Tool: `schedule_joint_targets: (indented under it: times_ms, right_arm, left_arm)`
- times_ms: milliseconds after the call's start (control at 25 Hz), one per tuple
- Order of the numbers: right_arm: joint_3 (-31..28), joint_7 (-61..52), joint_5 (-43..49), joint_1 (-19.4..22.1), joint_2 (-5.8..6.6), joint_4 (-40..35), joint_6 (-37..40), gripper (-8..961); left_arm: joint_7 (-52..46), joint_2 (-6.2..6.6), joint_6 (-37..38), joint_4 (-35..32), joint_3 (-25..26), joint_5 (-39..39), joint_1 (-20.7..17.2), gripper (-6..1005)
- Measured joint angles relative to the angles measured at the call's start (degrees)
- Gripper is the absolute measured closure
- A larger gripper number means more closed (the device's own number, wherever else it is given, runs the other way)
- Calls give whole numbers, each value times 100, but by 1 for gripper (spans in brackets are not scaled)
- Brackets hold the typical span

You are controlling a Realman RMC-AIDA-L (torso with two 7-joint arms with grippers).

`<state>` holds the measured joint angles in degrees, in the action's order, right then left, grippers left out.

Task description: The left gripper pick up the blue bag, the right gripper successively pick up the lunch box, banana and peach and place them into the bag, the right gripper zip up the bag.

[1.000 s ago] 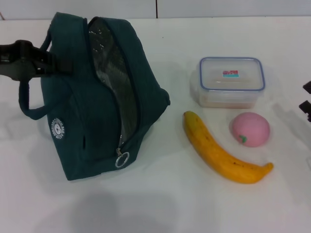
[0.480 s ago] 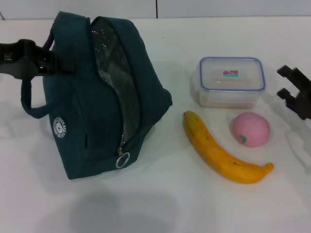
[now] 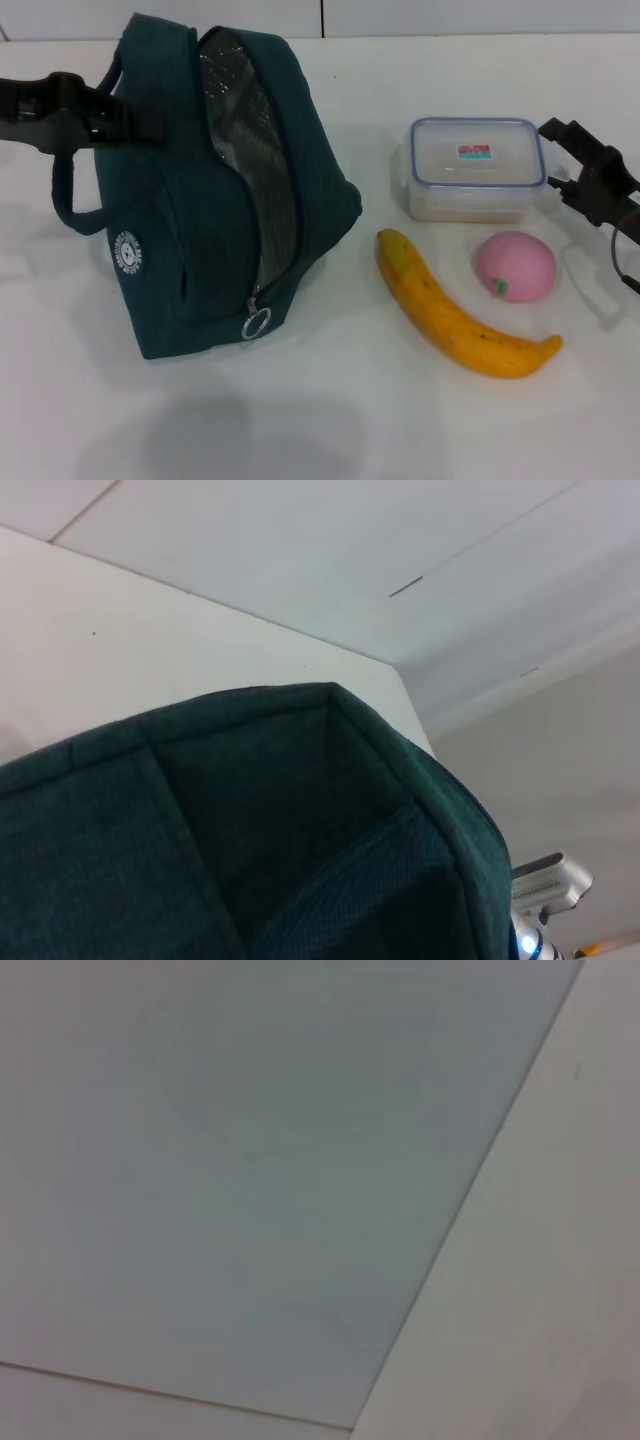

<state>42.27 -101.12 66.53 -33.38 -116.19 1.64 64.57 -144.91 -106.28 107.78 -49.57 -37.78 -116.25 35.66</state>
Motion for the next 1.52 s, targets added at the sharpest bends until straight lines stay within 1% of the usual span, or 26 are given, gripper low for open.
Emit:
schedule_joint_targets:
  times_ms: [80, 280, 480, 1000, 1240, 1520]
  right_arm:
    - [0, 4, 2, -121, 0, 57, -99, 118]
    - [0, -6, 33, -236, 0, 61, -124, 119]
    - [0, -6, 36, -253, 0, 101, -135, 120]
    - [73, -3, 54, -257, 0, 53, -3, 123]
    - [86, 45, 140, -224, 0, -14, 104, 171]
    - [93, 51, 244, -118, 5, -132, 123, 270]
  left_arm:
    - [14, -4, -4, 0, -24, -1, 15, 960]
    - [23, -14, -11, -1, -118, -9, 21, 960]
    - [31, -55, -12, -34, -135, -10, 20, 960]
    - [34, -61, 5, -36, -211, -12, 6, 959]
    - [54, -67, 15, -44, -218, -12, 2, 960]
    - [84, -68, 25, -45, -221, -12, -24, 960]
